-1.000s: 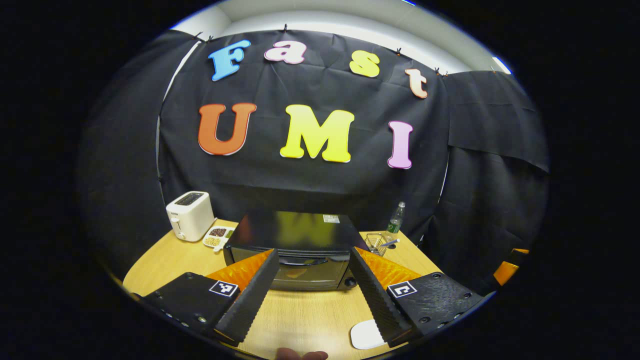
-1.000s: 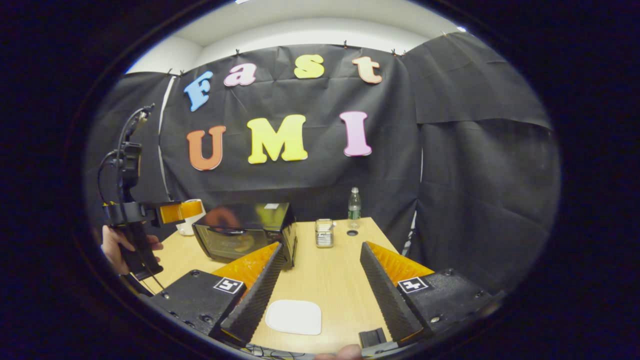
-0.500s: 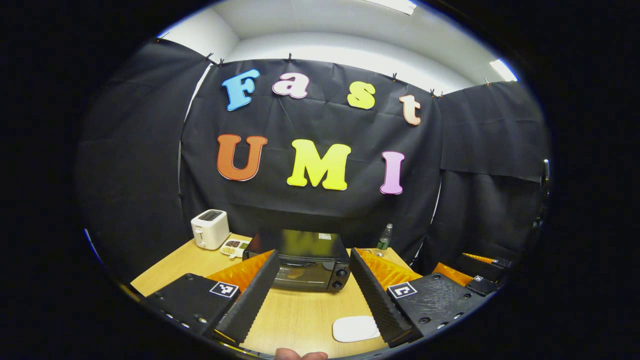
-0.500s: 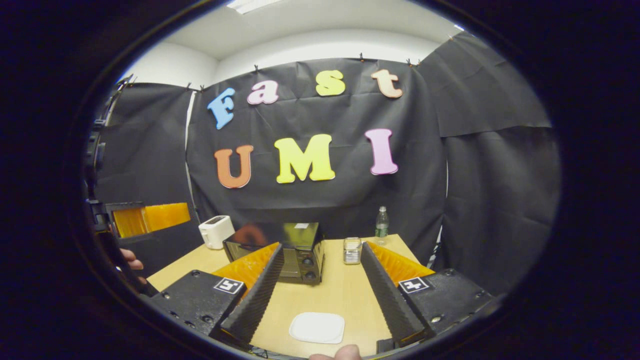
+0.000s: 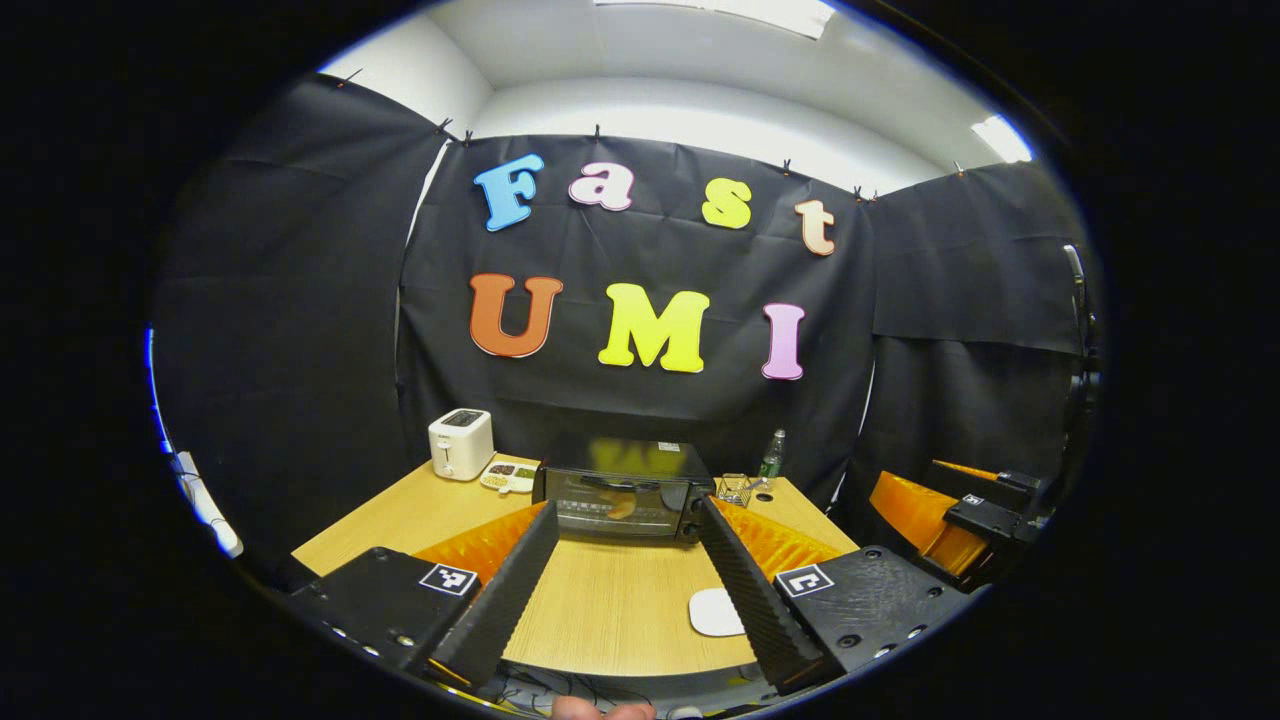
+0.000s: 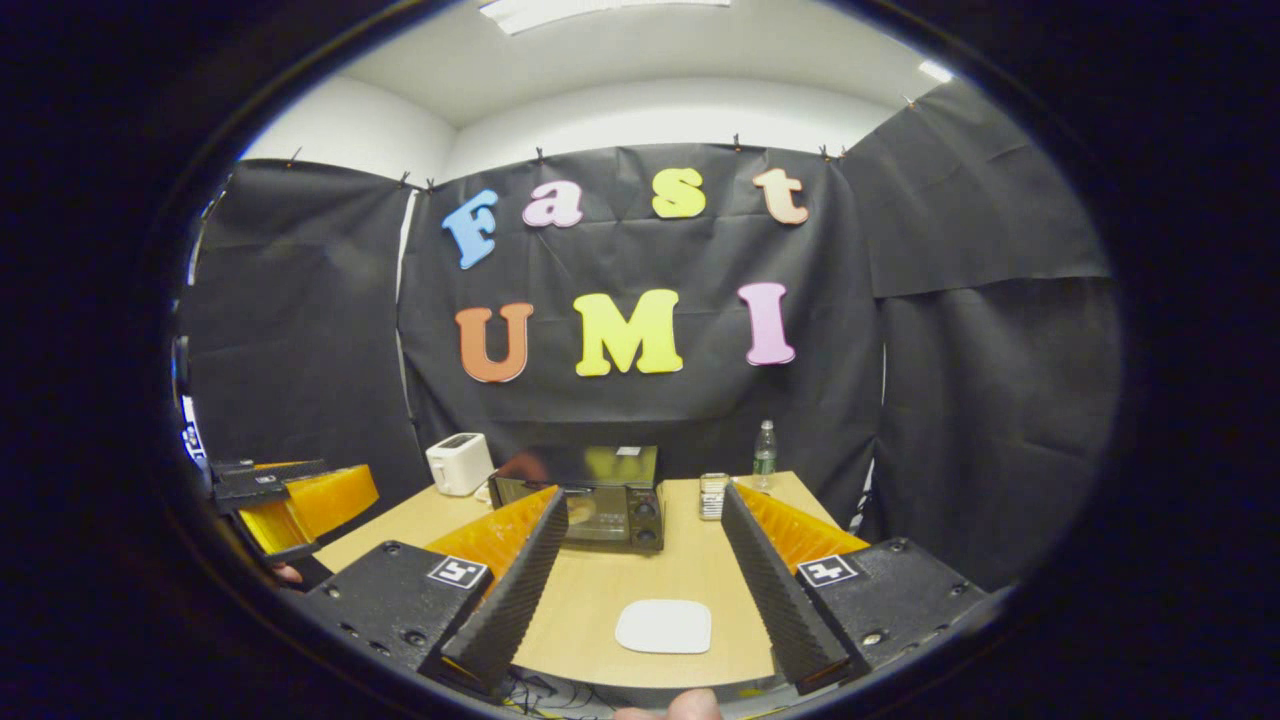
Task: Open the electric oven with the left hand, put the food in, and close the electric oven.
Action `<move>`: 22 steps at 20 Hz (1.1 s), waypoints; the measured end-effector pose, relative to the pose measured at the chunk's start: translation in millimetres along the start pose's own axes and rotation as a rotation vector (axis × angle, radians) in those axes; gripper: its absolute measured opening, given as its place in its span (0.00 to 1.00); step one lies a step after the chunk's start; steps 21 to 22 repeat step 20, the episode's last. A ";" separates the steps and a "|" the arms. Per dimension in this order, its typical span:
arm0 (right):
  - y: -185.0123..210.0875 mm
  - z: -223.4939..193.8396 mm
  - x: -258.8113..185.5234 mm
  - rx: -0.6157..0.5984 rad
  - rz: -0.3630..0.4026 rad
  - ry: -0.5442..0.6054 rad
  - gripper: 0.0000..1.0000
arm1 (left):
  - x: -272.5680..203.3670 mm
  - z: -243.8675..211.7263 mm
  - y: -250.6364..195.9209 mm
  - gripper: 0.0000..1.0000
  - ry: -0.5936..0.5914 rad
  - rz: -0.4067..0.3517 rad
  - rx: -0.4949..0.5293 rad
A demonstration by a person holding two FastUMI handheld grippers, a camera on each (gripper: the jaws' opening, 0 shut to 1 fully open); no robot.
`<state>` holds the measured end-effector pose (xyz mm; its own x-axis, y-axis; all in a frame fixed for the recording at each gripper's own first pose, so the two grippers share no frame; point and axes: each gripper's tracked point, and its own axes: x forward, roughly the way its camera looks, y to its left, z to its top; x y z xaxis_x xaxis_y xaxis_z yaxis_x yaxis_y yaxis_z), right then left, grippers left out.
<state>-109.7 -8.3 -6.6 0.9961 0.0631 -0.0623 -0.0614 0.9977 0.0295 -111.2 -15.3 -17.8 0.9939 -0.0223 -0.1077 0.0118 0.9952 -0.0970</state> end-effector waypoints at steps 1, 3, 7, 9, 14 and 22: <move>3.8 -4.1 -5.5 -0.007 0.002 0.004 0.97 | -7.5 -3.7 1.5 0.93 0.004 0.001 0.005; 10.0 -9.5 -15.3 -0.016 0.004 0.016 0.97 | -14.7 -2.1 5.2 0.93 -0.005 0.002 0.015; 15.3 -6.2 -26.2 -0.018 0.004 0.005 0.96 | -25.5 -0.8 11.2 0.93 -0.026 0.008 0.012; 19.7 -10.5 -27.1 -0.012 0.009 0.012 0.96 | -28.1 -3.2 12.9 0.93 -0.021 0.011 0.004; 26.9 -3.7 -29.0 -0.011 0.012 -0.006 0.96 | -31.3 -0.9 15.2 0.93 -0.030 0.011 0.007; 34.6 -7.3 -26.4 -0.004 0.023 0.003 0.96 | -33.9 -0.7 21.4 0.82 -0.032 0.018 0.012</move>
